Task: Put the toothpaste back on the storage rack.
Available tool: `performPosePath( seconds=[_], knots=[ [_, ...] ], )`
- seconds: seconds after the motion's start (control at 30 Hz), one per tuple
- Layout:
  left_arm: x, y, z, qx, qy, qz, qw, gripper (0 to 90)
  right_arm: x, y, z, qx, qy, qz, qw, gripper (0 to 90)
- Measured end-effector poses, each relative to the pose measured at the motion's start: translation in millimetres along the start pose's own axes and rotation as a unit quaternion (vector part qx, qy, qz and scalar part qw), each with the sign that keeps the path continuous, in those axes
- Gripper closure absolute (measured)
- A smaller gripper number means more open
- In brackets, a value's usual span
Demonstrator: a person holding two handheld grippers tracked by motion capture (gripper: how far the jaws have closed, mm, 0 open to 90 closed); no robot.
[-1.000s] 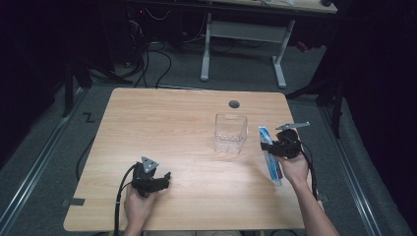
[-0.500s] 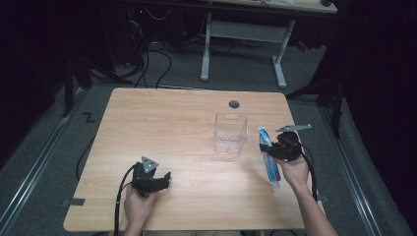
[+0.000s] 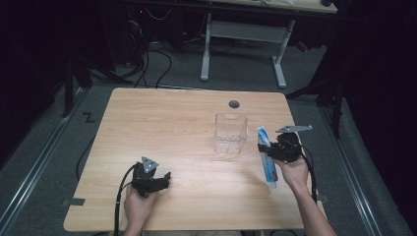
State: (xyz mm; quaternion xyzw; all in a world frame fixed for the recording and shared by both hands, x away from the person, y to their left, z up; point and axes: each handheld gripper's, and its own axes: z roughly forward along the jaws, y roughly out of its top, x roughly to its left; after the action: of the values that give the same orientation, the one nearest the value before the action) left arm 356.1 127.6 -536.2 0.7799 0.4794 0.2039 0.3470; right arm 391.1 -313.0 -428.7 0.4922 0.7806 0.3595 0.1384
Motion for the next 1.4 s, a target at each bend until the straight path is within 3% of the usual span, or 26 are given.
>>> performPosePath(
  seconds=[0.7, 1.4],
  knots=[
    [0.0, 0.0, 0.0, 0.000, 0.000, 0.000, 1.0000, 22.6, 12.2, 2.9, -2.8, -0.012, 0.017, -0.008, 0.9998, 71.1],
    [0.0, 0.0, 0.0, 0.000, 0.000, 0.000, 1.0000, 22.6, 31.1, 19.9, -8.8, -0.026, 0.032, -0.039, 0.9984, 71.1]
  ],
)
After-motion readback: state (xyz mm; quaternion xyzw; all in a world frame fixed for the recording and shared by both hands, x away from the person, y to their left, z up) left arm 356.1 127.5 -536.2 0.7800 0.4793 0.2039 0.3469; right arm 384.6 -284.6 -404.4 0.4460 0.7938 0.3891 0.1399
